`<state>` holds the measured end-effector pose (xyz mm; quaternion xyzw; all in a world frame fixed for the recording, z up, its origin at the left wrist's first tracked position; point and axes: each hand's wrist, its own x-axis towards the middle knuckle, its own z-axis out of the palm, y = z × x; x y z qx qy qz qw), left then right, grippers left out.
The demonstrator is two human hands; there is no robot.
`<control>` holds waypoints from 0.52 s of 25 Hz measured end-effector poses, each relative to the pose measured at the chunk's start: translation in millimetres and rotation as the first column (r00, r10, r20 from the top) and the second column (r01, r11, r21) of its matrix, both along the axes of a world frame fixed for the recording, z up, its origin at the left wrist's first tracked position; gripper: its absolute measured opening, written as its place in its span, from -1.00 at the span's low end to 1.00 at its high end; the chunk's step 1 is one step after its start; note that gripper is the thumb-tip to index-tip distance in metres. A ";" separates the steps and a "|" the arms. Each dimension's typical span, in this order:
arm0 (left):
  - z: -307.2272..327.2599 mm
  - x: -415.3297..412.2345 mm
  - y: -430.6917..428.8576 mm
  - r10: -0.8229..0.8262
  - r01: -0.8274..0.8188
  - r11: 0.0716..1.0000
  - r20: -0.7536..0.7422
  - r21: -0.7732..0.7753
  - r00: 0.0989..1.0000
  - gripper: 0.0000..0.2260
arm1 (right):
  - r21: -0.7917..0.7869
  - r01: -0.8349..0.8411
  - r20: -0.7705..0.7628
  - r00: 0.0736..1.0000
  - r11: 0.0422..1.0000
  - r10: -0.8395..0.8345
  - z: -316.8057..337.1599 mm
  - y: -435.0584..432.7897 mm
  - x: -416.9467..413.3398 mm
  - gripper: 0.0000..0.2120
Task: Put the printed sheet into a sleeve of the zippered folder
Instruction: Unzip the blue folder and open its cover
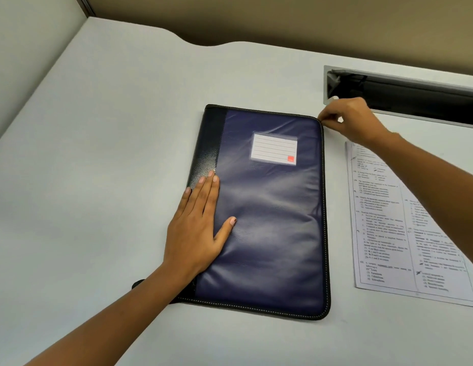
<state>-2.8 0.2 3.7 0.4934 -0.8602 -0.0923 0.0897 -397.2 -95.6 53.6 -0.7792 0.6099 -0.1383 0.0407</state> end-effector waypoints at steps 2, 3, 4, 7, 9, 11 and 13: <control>-0.1 -0.1 0.2 -0.002 0.002 1.000 0.001 -0.003 1.000 -0.34 | -0.011 0.077 0.062 0.995 0.997 -0.076 -5.9 15.5 1.2 -0.92; -0.1 -0.1 0.2 -0.003 0.003 1.000 0.000 -0.006 1.000 -0.34 | -0.004 0.110 0.086 0.990 0.994 -0.109 -7.9 23.8 1.7 -0.92; -0.2 -0.4 0.3 -0.005 0.005 1.000 -0.003 -0.007 1.000 -0.34 | 0.000 0.137 0.106 0.985 0.991 -0.136 -9.4 32.1 1.9 -0.93; -0.5 0.1 0.1 -0.007 0.007 1.000 -0.015 -0.006 1.000 -0.34 | -0.004 0.185 0.135 0.974 0.983 -0.183 -12.9 57.5 7.4 -0.93; -0.9 -0.4 -0.1 -0.007 0.007 1.000 -0.016 -0.015 1.000 -0.34 | -0.007 0.209 0.152 0.967 0.978 -0.205 -15.3 76.0 15.6 -0.92; -1.4 -0.4 0.3 -0.007 0.006 1.000 -0.021 -0.025 1.000 -0.34 | -0.008 0.235 0.182 0.956 0.972 -0.230 -17.9 95.6 26.1 -0.92; -1.7 0.0 1.0 -0.009 0.008 1.000 -0.031 -0.027 0.999 -0.34 | -0.025 0.248 0.213 0.948 0.968 -0.238 -19.8 115.4 36.6 -0.93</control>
